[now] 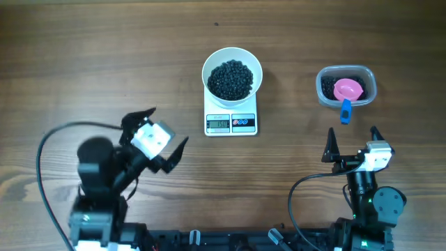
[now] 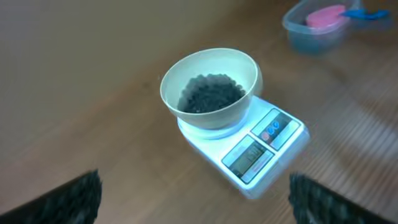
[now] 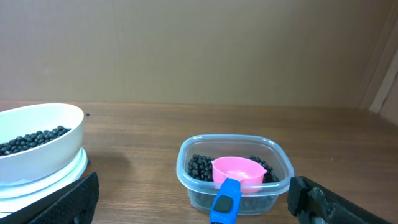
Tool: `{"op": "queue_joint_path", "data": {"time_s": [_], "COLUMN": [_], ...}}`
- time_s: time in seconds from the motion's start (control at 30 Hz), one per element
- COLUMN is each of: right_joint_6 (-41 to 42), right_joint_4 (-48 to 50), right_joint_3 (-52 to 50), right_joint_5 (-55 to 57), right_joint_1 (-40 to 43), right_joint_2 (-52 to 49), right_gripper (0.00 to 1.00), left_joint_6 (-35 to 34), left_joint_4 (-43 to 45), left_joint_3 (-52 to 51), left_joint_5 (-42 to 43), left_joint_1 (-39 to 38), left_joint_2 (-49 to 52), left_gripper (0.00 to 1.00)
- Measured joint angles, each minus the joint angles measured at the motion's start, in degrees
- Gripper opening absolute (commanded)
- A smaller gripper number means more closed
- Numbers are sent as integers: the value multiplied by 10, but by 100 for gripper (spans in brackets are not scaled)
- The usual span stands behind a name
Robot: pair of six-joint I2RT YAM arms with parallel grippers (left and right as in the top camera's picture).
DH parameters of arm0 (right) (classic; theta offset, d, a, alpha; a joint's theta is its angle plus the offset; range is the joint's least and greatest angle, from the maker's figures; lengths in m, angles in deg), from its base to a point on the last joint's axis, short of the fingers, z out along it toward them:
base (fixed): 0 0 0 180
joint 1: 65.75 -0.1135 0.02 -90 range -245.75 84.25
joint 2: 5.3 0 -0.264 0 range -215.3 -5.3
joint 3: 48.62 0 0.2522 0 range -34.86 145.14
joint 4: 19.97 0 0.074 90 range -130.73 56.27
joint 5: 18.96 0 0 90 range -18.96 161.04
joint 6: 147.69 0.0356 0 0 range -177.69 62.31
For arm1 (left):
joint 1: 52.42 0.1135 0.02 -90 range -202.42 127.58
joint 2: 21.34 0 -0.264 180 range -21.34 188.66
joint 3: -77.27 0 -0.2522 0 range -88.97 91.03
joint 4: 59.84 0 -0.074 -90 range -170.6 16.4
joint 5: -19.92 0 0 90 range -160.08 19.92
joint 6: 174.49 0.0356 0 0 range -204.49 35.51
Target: Scoop item into bowl and weigh 150g on scale
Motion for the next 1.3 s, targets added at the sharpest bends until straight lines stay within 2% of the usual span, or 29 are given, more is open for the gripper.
{"op": "queue_joint_path", "data": {"time_s": [0.07, 0.13, 0.27, 0.4, 0.5, 0.63, 1.3], "right_joint_6": [0, 0, 0, 0, 0, 0, 0], "right_joint_4": [-1, 0, 0, 0, 0, 0, 0], "right_joint_3": [0, 0, 0, 0, 0, 0, 0], "right_joint_5": [0, 0, 0, 0, 0, 0, 0], "right_joint_1": [0, 0, 0, 0, 0, 0, 0], "right_joint_2": [0, 0, 0, 0, 0, 0, 0], "right_gripper": [100, 100, 100, 100, 99, 100, 100], "left_joint_6": [-80, -136, -227, -279, -295, -303, -304], "left_joint_4": [128, 181, 194, 196, 188, 133, 133], "left_joint_3": [-109, -173, -230, -258, -286, -292, -292], "left_joint_5": [-49, -87, -159, -218, -242, -252, -256], "left_joint_1": [1, 0, 0, 0, 0, 0, 0], "left_joint_2": [-85, -143, -222, -265, -300, -328, -335], "left_gripper": [100, 100, 100, 100, 100, 100, 100]}}
